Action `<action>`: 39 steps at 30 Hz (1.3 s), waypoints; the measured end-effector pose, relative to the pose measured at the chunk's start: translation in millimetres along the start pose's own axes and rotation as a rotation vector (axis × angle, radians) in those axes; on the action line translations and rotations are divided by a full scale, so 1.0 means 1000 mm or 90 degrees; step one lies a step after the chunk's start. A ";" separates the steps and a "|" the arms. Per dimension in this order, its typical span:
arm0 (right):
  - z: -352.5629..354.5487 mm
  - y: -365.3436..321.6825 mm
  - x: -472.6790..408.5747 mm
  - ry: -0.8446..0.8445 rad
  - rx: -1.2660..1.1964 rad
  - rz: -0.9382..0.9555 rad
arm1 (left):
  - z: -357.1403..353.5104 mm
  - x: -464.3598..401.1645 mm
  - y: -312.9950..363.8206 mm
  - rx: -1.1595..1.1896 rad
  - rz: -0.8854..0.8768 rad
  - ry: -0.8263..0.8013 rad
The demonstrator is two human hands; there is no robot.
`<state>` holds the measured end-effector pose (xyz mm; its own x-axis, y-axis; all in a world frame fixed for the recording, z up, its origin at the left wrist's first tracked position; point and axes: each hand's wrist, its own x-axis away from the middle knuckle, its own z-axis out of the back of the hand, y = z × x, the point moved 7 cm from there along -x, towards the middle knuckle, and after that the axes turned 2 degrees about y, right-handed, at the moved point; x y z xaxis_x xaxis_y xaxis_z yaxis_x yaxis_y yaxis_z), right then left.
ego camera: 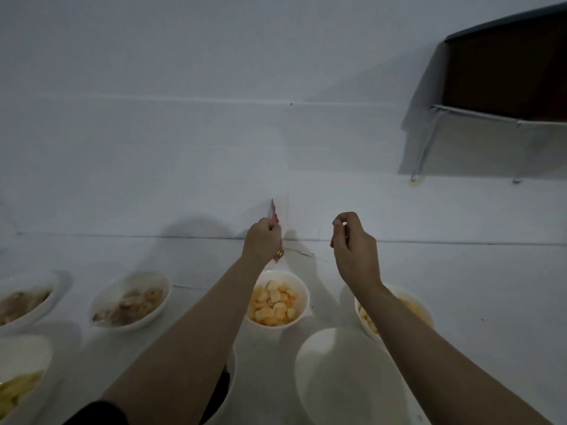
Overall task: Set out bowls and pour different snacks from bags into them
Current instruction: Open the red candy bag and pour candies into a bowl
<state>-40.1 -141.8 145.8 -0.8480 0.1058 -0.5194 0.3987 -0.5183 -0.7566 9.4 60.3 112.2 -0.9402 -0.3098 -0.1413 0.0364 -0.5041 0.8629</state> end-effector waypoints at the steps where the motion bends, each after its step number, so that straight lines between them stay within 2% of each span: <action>1: -0.004 0.004 -0.006 0.002 0.012 -0.006 | -0.005 -0.013 -0.002 -0.014 0.005 0.000; 4: -0.019 0.016 -0.024 0.001 0.043 -0.024 | -0.023 -0.051 -0.007 -0.063 0.042 -0.018; 11: -0.049 0.047 -0.055 -0.015 0.062 -0.050 | -0.042 -0.116 -0.030 -0.287 0.116 -0.030; 16: -0.059 0.071 -0.060 -0.011 0.062 -0.085 | -0.051 -0.137 -0.040 -0.378 0.092 -0.090; 20: -0.068 0.074 -0.052 -0.023 0.065 -0.100 | -0.048 -0.140 -0.050 -0.267 0.068 -0.087; 24: -0.060 0.061 -0.048 0.013 0.055 -0.097 | -0.021 -0.112 -0.018 -0.297 -0.045 0.082; 29: -0.027 0.035 -0.042 0.076 0.042 -0.086 | 0.006 -0.046 0.040 -0.129 -0.216 0.182; 33: 0.020 0.013 -0.025 0.136 0.026 -0.065 | 0.008 0.014 0.087 -0.001 -0.288 0.125; 39: 0.124 0.010 0.028 0.265 -0.028 -0.119 | -0.037 0.113 0.151 0.013 -0.368 -0.005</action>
<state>-103.2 -249.6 173.0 -0.6979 0.5310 -0.4806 0.2744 -0.4216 -0.8643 -78.4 -80.6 208.2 -0.8083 0.0175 -0.5885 -0.4899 -0.5742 0.6559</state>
